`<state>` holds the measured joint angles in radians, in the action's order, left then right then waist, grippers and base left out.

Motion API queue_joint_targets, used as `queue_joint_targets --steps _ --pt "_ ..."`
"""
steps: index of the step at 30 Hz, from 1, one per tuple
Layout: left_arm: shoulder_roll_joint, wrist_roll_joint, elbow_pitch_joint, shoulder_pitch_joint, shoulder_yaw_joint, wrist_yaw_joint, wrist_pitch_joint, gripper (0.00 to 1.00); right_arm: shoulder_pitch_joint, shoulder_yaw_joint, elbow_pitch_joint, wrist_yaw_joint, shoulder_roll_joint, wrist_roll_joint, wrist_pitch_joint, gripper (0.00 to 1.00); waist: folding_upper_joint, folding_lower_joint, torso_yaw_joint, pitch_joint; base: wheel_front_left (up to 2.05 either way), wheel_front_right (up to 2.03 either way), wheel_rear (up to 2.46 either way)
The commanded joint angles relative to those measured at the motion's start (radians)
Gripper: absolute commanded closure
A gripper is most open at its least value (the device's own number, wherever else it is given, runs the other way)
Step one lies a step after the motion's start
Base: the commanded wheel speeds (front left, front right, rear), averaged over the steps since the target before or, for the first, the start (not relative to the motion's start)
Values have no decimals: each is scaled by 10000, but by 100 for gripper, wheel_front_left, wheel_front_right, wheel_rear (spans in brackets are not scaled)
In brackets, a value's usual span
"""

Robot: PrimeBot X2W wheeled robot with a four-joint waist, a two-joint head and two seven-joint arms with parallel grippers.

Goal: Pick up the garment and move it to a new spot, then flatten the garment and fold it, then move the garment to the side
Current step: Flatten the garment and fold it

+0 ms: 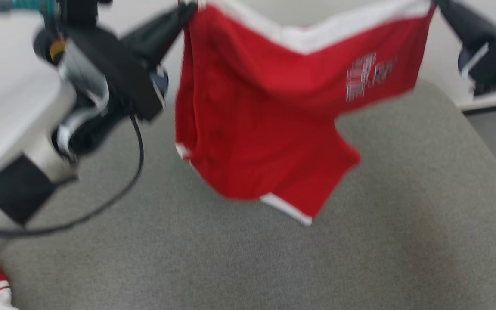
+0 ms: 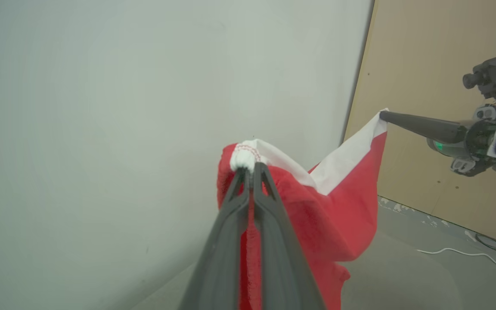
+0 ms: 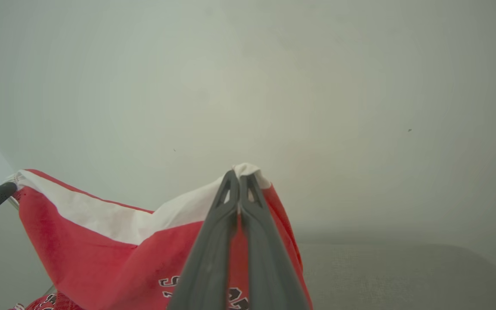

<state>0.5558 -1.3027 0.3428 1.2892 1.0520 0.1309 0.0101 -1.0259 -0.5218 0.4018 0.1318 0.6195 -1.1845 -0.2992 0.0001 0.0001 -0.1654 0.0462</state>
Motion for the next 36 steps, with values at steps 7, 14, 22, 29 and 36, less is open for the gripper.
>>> queue_joint_targets --steps 7,14,22,29,36 --pt "102 1793 1541 2804 765 -11 -865 100 -2937 -287 1562 -22 -1276 1329 1724 100 -1 -1 -534 3207 0 0 0" --pt "-85 4477 3038 5281 785 -11 -2742 100 -4729 -425 2571 -22 -2154 2285 5034 100 -1 -1 -836 4956 0 0 0" --pt "13 6709 225 3146 -1680 -13 -2757 100 -3857 -1142 1905 -22 -1610 1992 5633 100 -1 -1 -341 5955 0 0 0" --pt "394 6171 -1736 -80 -1838 -14 -2760 100 -1445 -874 313 -22 -730 1859 5631 100 -1 -1 -1 5425 0 0 0" --pt "739 6101 -3297 -2814 -2002 -14 -2760 100 1343 -173 -1058 -22 185 1634 5631 100 -1 -1 148 4470 0 0 0"
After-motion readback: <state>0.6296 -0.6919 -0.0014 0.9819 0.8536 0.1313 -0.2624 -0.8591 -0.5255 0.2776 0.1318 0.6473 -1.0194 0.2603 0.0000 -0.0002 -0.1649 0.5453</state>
